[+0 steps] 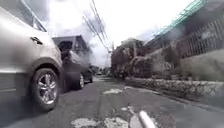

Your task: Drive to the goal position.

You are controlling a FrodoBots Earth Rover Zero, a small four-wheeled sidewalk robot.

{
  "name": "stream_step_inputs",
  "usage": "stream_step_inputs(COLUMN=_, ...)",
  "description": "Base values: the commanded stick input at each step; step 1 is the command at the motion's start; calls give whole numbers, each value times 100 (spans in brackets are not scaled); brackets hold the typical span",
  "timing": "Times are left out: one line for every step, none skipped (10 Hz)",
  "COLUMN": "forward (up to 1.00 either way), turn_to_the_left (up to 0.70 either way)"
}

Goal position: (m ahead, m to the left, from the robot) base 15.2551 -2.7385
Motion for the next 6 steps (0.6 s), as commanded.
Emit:
stream_step_inputs(forward=85, turn_to_the_left=-34)
stream_step_inputs(forward=85, turn_to_the_left=-34)
stream_step_inputs(forward=85, turn_to_the_left=-34)
stream_step_inputs(forward=85, turn_to_the_left=-34)
stream_step_inputs(forward=85, turn_to_the_left=-33)
stream_step_inputs(forward=85, turn_to_the_left=-9)
